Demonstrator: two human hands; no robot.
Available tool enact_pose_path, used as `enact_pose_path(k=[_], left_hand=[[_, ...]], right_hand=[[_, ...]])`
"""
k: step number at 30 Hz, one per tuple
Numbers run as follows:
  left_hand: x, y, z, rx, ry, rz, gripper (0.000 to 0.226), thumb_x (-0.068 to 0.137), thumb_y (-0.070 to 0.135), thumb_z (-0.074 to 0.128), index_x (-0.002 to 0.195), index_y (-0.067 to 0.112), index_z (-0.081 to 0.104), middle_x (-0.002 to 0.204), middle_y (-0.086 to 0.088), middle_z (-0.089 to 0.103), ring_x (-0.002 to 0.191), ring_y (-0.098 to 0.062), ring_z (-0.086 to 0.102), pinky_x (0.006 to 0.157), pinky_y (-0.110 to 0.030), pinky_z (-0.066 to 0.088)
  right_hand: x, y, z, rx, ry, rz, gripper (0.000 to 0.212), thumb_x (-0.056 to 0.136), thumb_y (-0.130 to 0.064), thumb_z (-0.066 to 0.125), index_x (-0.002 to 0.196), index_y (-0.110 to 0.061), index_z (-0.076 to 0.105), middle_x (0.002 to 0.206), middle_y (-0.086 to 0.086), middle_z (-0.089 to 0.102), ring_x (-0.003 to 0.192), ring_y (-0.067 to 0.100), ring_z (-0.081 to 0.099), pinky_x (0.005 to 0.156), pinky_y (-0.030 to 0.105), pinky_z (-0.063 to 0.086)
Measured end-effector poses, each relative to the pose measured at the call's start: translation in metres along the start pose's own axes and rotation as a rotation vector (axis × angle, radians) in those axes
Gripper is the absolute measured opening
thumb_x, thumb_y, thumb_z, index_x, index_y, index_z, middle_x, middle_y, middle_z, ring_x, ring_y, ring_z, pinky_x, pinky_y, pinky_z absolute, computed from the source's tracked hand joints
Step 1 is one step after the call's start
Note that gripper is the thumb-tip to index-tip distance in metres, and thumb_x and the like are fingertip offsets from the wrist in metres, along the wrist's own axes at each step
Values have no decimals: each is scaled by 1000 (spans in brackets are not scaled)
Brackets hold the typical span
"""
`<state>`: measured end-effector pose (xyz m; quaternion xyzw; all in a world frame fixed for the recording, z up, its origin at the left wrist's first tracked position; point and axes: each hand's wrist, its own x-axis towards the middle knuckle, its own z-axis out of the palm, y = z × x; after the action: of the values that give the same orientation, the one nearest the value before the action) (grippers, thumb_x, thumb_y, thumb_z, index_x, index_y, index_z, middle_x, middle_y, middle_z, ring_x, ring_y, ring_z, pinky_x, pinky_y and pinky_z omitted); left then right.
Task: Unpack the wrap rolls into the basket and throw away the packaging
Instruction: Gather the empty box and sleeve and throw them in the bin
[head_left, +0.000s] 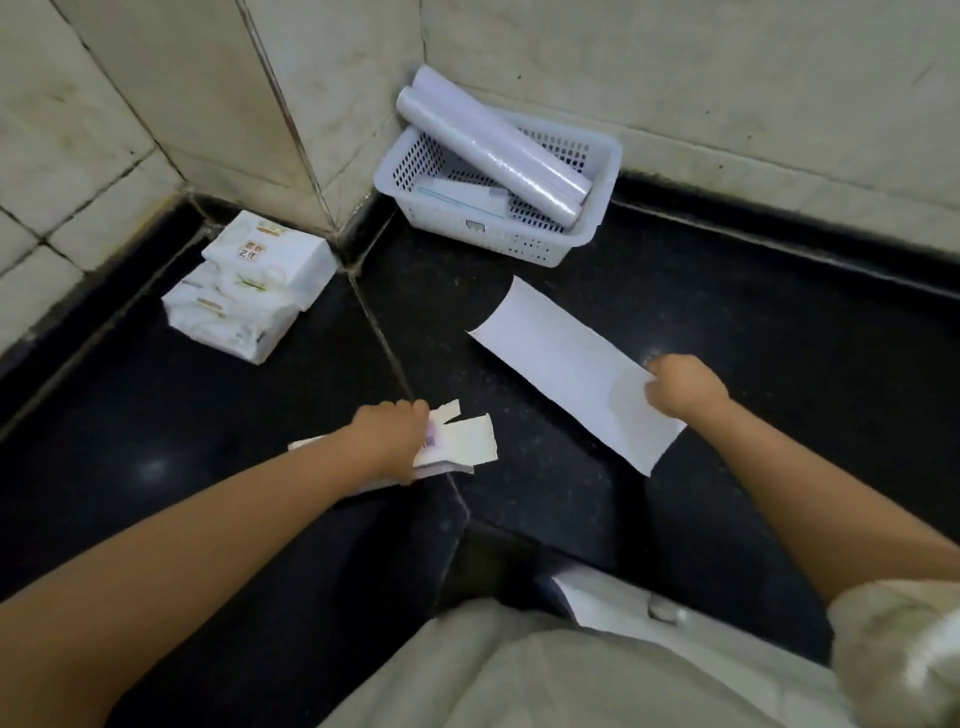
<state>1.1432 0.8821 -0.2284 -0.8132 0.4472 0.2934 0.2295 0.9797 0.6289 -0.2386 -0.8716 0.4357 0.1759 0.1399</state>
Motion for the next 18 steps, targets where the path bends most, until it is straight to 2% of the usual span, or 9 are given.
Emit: enact_pose_path(k=[3, 6, 9, 13, 16, 18], left_hand=[[-3, 14, -3, -12, 106, -29, 57, 80, 35, 67, 123, 11, 40, 124, -8, 54, 112, -26, 55, 86, -34, 47], [-4, 40, -25, -4, 237, 5, 52, 80, 29, 67, 120, 10, 41, 123, -9, 53, 111, -26, 54, 80, -33, 46], [-5, 81, -54, 34, 398, 69, 52, 82, 31, 66, 123, 8, 43, 123, -10, 50, 112, -26, 51, 73, -32, 43], [-3, 147, -94, 21, 528, 181, 52, 86, 35, 63, 125, 7, 44, 127, -12, 47, 114, -27, 48, 83, -35, 47], [-1, 209, -123, 17, 576, 245, 52, 86, 32, 63, 126, 6, 42, 128, -12, 46, 116, -26, 47, 86, -35, 46], [0, 253, -138, -3, 595, 285, 52, 86, 34, 64, 124, 6, 43, 126, -11, 47, 114, -26, 48, 84, -34, 46]], right_hand=[[-23, 1, 9, 77, 8, -8, 30, 86, -3, 40, 109, 0, 59, 121, 21, 59, 110, 37, 55, 88, 37, 48], [-39, 9, 9, 138, 18, -16, 22, 87, -2, 38, 88, 1, 60, 115, 25, 60, 104, 38, 57, 76, 31, 44], [-51, 29, -1, 170, 67, -24, 31, 90, 0, 36, 111, 6, 58, 121, 25, 59, 110, 39, 54, 88, 36, 48], [-72, 82, -25, 244, 203, 22, 24, 88, 3, 36, 93, 5, 59, 110, 28, 62, 103, 39, 57, 80, 37, 47], [-89, 149, -36, 399, 331, 137, 29, 88, 3, 36, 107, 5, 57, 111, 26, 62, 102, 38, 57, 77, 37, 46], [-98, 198, -39, 497, 412, 228, 27, 88, 0, 38, 109, 3, 56, 111, 25, 62, 101, 37, 57, 74, 35, 44]])
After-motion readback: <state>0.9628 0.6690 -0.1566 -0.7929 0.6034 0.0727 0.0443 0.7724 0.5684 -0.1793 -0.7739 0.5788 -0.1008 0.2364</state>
